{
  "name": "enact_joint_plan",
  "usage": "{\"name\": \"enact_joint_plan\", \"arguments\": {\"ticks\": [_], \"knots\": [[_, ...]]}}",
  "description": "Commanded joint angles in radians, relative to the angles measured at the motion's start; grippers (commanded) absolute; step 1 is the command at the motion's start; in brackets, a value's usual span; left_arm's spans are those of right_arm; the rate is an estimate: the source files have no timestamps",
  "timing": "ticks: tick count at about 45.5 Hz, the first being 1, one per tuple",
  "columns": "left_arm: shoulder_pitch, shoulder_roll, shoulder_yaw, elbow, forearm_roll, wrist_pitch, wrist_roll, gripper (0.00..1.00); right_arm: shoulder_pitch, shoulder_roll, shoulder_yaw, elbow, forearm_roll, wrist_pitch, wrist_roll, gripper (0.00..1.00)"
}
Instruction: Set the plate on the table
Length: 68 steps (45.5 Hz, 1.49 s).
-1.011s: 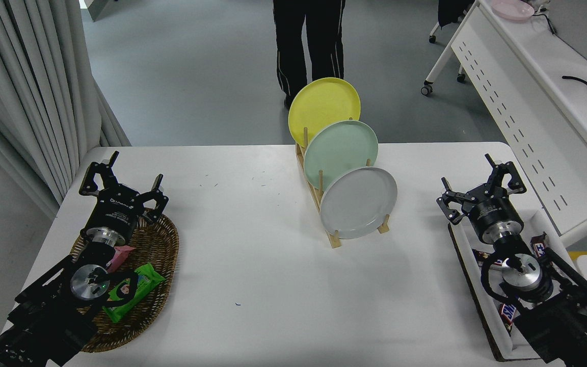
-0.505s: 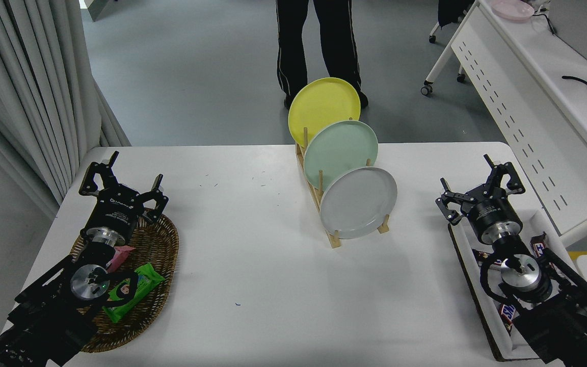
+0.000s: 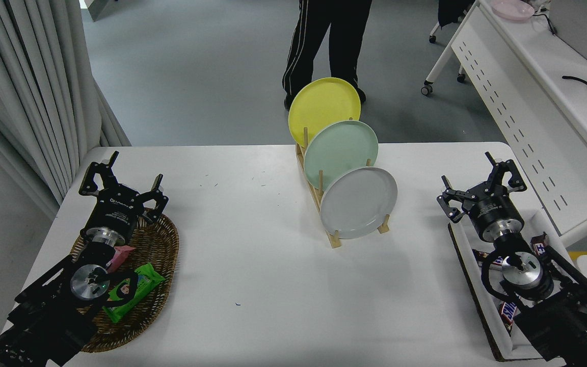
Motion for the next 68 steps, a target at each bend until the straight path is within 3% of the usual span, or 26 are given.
{"name": "enact_joint_plan", "arguments": {"ticks": [1, 16, 32, 43, 58, 68], "knots": [[0.0, 0.0, 0.0, 0.0, 0.0, -0.001, 0.0, 1.0, 0.002, -0.013, 0.0, 0.0, 0.0, -0.003, 0.0, 1.0], [0.0, 0.0, 0.0, 0.0, 0.0, 0.0, 0.0, 1.0, 0.014, -0.029, -0.034, 0.017, 0.0, -0.04, -0.002, 1.0], [0.0, 0.0, 0.0, 0.0, 0.0, 0.0, 0.0, 1.0, 0.114, -0.188, -0.48, 0.09, 0.085, -0.104, -0.002, 1.0], [0.0, 0.0, 0.0, 0.0, 0.0, 0.0, 0.0, 1.0, 0.3, -0.318, -0.939, 0.227, 0.103, -0.107, -0.002, 1.0], [0.0, 0.0, 0.0, 0.0, 0.0, 0.0, 0.0, 1.0, 0.424, -0.588, -1.058, 0.533, 0.157, -0.106, -0.002, 1.0], [0.0, 0.0, 0.0, 0.0, 0.0, 0.0, 0.0, 1.0, 0.537, -0.685, -1.173, 0.667, 0.2, -0.109, -0.003, 1.0]]}}
